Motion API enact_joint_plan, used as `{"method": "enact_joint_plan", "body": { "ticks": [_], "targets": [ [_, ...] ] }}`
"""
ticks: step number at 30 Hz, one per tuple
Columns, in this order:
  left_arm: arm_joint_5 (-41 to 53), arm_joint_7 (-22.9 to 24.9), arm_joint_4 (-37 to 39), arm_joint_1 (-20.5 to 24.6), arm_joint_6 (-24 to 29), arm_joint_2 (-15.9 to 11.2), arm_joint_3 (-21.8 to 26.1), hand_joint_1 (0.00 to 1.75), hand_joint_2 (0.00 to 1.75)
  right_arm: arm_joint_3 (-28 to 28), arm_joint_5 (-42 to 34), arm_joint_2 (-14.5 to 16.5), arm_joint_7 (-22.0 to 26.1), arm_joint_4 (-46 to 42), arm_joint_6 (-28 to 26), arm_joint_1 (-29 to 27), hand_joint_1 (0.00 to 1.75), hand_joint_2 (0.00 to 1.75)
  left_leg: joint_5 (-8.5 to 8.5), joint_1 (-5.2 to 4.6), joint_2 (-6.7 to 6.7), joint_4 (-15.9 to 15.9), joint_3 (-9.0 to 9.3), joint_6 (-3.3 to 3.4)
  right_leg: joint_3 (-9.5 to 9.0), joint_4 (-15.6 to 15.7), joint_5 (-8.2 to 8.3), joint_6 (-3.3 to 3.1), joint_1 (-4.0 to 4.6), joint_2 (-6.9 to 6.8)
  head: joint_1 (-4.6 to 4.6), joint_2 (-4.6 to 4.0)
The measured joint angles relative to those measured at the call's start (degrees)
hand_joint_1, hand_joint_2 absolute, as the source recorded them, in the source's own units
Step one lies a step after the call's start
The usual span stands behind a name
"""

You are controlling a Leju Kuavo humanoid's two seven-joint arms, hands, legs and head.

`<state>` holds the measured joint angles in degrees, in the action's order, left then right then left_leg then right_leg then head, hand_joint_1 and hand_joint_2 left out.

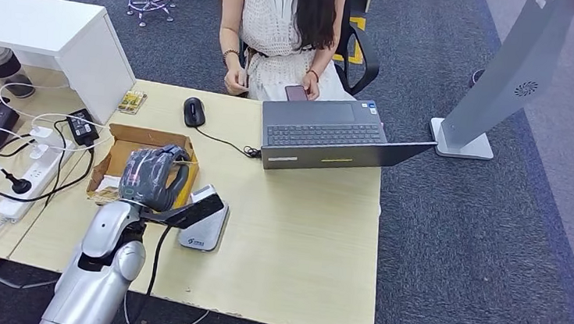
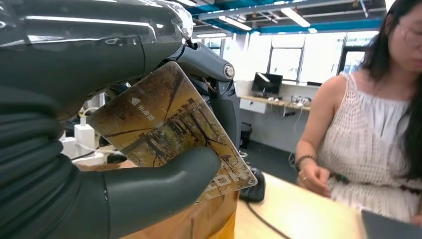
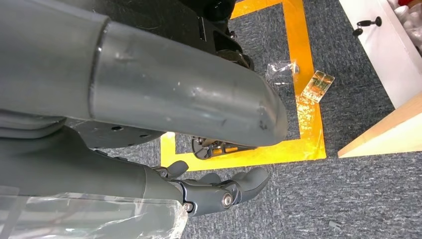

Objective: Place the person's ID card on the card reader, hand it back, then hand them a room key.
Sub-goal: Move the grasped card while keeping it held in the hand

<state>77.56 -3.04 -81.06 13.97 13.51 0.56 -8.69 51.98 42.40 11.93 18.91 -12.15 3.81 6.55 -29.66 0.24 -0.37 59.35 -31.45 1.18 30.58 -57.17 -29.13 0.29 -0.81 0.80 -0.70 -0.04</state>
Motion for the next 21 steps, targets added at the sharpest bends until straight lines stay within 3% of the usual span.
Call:
{"method": "enact_joint_plan", "body": {
  "ticks": [21],
  "targets": [
    [1.67,2.65,8.56,0.03,-3.87,-0.04,-0.88,1.75,1.75,0.0,0.14,0.01,-0.68,0.0,-0.03,0.0,0.0,0.0,0.0,0.0,0.0,0.0,-0.02,0.0,0.01,0.0,0.0,0.0,0.0,0.01,0.0,0.0]
  ]
}}
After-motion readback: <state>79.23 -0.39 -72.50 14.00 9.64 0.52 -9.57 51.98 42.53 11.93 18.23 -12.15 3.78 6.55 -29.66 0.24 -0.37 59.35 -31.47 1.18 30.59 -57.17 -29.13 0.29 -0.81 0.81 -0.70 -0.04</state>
